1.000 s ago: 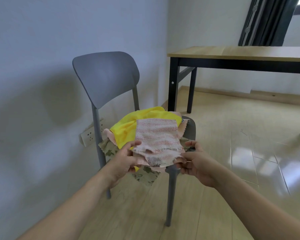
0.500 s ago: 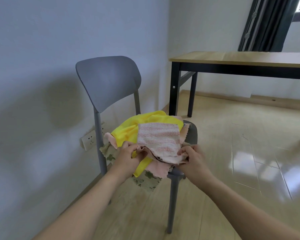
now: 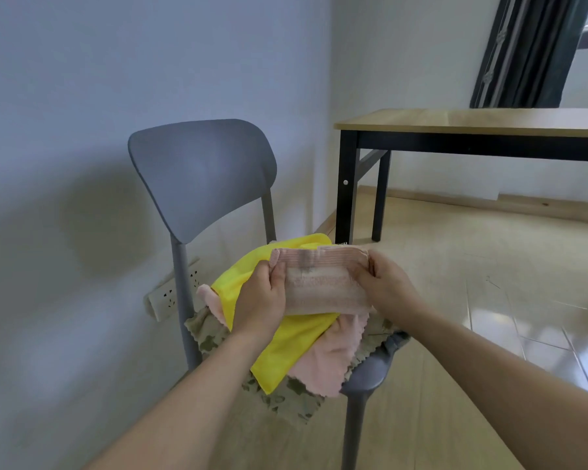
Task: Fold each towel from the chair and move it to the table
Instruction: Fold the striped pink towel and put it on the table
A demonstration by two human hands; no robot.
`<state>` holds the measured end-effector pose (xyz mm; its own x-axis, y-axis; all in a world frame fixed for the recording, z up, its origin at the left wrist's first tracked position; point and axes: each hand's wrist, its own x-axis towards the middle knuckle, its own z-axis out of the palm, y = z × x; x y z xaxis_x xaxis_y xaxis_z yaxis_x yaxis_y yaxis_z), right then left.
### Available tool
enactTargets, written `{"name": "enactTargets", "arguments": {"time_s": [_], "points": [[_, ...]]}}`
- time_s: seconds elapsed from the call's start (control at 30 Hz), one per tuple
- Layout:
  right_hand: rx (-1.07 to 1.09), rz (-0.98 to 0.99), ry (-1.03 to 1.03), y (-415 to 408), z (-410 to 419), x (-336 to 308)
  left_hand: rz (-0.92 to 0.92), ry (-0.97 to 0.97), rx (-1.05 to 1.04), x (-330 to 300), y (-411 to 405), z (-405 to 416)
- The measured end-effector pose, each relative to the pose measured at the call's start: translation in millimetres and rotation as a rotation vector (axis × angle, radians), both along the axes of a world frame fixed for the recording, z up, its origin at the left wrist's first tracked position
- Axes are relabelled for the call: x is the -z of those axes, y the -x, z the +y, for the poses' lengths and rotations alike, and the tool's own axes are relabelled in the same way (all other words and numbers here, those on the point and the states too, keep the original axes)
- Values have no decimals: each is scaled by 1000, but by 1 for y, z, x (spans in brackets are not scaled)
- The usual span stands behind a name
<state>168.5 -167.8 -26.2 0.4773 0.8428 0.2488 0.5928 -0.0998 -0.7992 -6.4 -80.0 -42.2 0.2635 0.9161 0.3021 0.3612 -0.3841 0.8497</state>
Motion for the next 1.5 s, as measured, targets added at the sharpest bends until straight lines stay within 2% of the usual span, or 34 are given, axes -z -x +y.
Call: {"name": "enactTargets", "arguments": {"time_s": [0.2,0.37,0.53,0.63,0.73,0.83,1.03,1.23,1.4,1.5], "points": [[104,-49,202,-16,48,-1,350,29,-150,-2,-32,36],[156,-123,362,-20,61,9,488,101,-159,11,-40,51],[143,-191,455,-12,61,9,359,276,-162,11,-42,53],[71,-83,477,-11,57,3,309,326,-103,7,-39,51],[94,47,442,-14,60,9,164,326,-50,2,-35,45],[191,332,327,-10,53,11,25,311,-19,-11,-30,30],[197,549,-3,13,8,-11,-272,144,55,-40,-12,-23],[121,673,-123,48,-72,-16,-267,101,136,-32,7,-77],[178,722,-127,72,-132,11,-181,121,16,-3,21,-137],[245,723,-76,77,-152,29,-65,154,-44,13,29,-160]]}}
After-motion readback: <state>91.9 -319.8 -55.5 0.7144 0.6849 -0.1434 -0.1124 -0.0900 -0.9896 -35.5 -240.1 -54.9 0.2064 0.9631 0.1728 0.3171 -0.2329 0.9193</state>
